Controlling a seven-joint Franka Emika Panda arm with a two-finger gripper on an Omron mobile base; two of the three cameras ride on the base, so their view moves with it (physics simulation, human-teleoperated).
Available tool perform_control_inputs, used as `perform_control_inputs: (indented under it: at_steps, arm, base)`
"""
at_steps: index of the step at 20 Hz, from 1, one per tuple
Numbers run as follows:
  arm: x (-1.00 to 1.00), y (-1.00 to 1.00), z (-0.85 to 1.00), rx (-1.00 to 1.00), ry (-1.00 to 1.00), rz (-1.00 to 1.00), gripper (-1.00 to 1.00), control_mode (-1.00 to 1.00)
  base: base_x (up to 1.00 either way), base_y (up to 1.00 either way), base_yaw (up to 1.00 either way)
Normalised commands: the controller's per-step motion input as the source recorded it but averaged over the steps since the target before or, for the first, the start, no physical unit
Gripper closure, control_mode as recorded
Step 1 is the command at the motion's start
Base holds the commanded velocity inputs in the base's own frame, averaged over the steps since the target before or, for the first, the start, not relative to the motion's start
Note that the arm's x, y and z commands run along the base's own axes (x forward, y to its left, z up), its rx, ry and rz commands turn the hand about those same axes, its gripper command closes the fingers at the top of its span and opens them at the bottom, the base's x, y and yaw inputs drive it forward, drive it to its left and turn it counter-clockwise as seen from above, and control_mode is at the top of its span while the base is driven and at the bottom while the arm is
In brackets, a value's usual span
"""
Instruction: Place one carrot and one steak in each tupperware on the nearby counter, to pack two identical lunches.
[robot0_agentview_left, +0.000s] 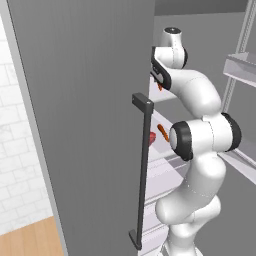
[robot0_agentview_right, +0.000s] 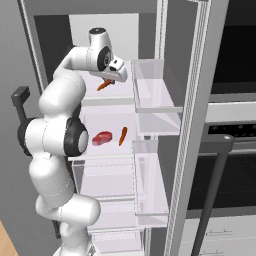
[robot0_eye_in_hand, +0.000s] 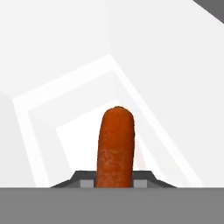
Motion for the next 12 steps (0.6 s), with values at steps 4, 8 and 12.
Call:
perform_control_inputs:
  at_steps: [4, 8, 12]
  arm:
    - [-0.22, 0.0, -0.07, 0.03, 0.05, 0.0, 1.0, -1.0]
    - [-0.92, 0.04, 0.0, 0.0, 0.0, 0.0, 1.0, -1.0]
    - [-1.0, 0.0, -0.09, 0.0, -0.05, 0.0, 1.0, -1.0]
  base:
    - [0.0, 0.0, 0.0]
    - [0.0, 0.0, 0.0]
    - [0.0, 0.0, 0.0]
